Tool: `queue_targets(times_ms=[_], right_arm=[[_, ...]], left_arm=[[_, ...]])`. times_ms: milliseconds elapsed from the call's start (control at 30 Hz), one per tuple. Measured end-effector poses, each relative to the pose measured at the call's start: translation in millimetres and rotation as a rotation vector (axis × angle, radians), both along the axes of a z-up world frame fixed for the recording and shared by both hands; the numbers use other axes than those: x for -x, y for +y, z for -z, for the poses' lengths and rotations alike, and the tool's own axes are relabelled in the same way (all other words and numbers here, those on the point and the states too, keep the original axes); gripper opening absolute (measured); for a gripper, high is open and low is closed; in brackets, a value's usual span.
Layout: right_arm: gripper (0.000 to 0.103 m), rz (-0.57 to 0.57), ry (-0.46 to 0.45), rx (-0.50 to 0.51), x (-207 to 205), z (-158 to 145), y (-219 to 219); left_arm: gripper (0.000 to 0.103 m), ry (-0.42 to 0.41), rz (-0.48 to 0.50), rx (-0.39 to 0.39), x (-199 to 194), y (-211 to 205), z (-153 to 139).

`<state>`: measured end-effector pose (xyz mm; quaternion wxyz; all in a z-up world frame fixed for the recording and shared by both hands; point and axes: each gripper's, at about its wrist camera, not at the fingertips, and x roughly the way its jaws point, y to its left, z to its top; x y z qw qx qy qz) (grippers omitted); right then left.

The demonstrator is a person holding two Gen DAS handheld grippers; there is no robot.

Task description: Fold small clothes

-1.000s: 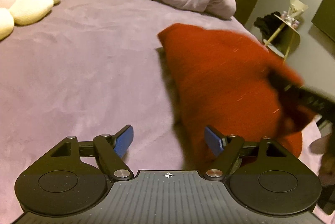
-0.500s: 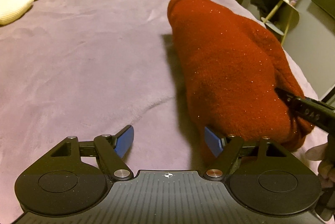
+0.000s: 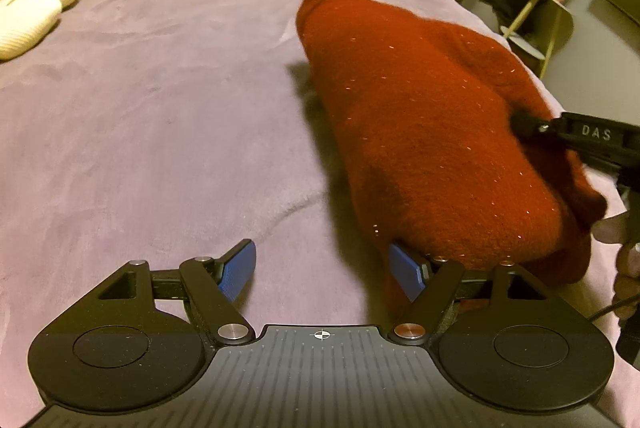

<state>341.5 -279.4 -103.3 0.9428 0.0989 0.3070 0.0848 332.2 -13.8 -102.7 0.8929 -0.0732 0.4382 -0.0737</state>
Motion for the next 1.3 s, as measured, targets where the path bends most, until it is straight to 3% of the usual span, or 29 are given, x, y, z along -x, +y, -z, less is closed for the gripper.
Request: queue_targets(times_ms=[67,133,200,267,300,333,400,467,567,667,833,900,967,1033,1167,1267,1300], right_arm=[[0.023,0.035,-0.111,0.161,19,-15,13],[0.023,0.083,-0.178,0.217,38,-22,16],[0.024,0.117,-0.153,0.205,44,-15,6],[0.027,0.142,-0.038,0.151,35,6,-11],[0.035,0.143,0.024,0.133,31,20,-19],[0.053,0.161,0.02,0.115,35,24,-26],[0.069,0.201,0.035,0.07,46,14,-40],[0.069,0.221,0.021,-0.031,67,3,-49],[0.056,0.213,-0.033,-0.111,102,-12,-44],[0.042,0.148,-0.099,-0.126,115,-26,-19],[0.024,-0.019,-0.136,-0.054,108,-31,24],[0.022,-0.06,-0.09,0.029,98,-15,43],[0.019,-0.053,0.028,0.153,80,15,52],[0.018,-0.072,-0.004,0.179,83,31,47],[0.018,-0.049,0.037,0.164,86,0,46],[0.025,-0.036,-0.077,0.145,100,-22,41],[0.033,-0.032,-0.089,0.177,101,-18,41]], left_arm=[[0.08,-0.014,0.004,0.004,2,0,-3],[0.08,-0.023,0.002,-0.002,2,-1,-5],[0.08,-0.018,0.013,0.004,3,-2,-4],[0.08,-0.01,0.037,0.014,5,-6,-3],[0.08,-0.013,0.044,0.01,6,-9,-3],[0.08,-0.017,0.048,-0.001,8,-11,-3],[0.08,-0.024,0.053,-0.024,9,-12,-4],[0.08,-0.022,0.042,-0.023,9,-11,-3],[0.08,-0.008,0.019,-0.01,9,-13,-2],[0.081,-0.012,0.01,-0.038,11,-14,-3],[0.083,-0.006,-0.004,-0.051,17,-11,-9],[0.084,-0.011,-0.004,-0.064,19,-8,-11],[0.084,-0.015,-0.011,-0.078,19,-4,-11],[0.084,-0.014,-0.018,-0.079,20,1,-12],[0.085,-0.026,-0.027,-0.076,16,5,-16],[0.086,-0.024,-0.028,-0.065,13,1,-15],[0.086,-0.022,-0.027,-0.065,13,0,-14]])
